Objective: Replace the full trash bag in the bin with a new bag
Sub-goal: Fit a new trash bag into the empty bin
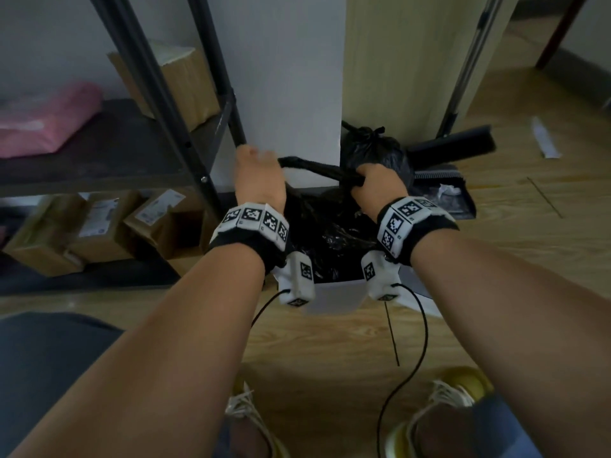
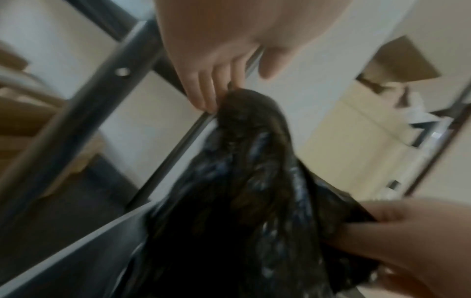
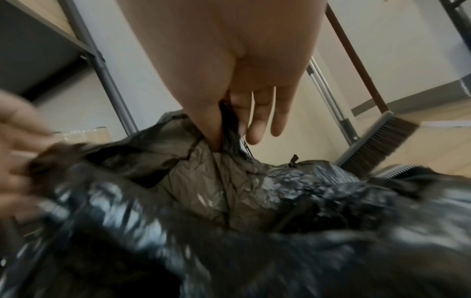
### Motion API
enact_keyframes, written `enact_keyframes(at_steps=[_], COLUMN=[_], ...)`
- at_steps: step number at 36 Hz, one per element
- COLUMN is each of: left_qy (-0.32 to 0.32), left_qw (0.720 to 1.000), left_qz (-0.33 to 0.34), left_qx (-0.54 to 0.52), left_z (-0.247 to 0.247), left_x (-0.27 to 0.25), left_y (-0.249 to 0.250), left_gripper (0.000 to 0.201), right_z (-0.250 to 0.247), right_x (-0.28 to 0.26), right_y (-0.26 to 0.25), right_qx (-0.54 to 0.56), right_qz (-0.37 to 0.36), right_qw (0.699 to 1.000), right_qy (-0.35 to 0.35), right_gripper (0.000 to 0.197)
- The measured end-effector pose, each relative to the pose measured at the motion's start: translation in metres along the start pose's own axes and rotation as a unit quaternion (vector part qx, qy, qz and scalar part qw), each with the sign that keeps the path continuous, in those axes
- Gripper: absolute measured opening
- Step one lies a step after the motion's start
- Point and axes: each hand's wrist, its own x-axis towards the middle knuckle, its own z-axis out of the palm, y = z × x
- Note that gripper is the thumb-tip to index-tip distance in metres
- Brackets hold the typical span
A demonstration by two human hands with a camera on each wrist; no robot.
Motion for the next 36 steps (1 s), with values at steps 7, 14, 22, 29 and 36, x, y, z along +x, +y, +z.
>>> enact_keyframes(at_steps=[7,14,22,29,36], left_qy=[-0.24,-0.314,-0.171,-0.153,-0.156], left_qw=[0.92,0.884,0.961,0.975,0.976], left_qz=[0.126,0.143,0.044,-0.025,-0.063], left_qx=[0.284,0.317,0.215,0.161,0.136], left_z=[0.015,0.014,-0.007,-0.015,-0.009], left_x=[-0.012,-0.018,0.005,0.015,0.022], left_y=[0.006,-0.008,-0.019,-0.041,-0.051], left_gripper=[0.101,0.023,0.034,0.037,0.036], right_z=[-0.01,-0.004,0.008,0.029,0.05], right_x=[0.004,0.001,0.003,0.001,0.022], right_y=[-0.01,-0.006,0.012,0.017,0.005], right_qx=[-0.025,-0.003,-0.122,0.001,-0.049], right_qz=[-0.028,-0.037,0.068,0.06,0.043], right_qw=[0.999,0.999,0.983,0.995,0.989], right_qy=[-0.022,-0.004,-0.116,-0.086,-0.129], right_gripper=[0.019,0.016,0.014,0.068,0.04])
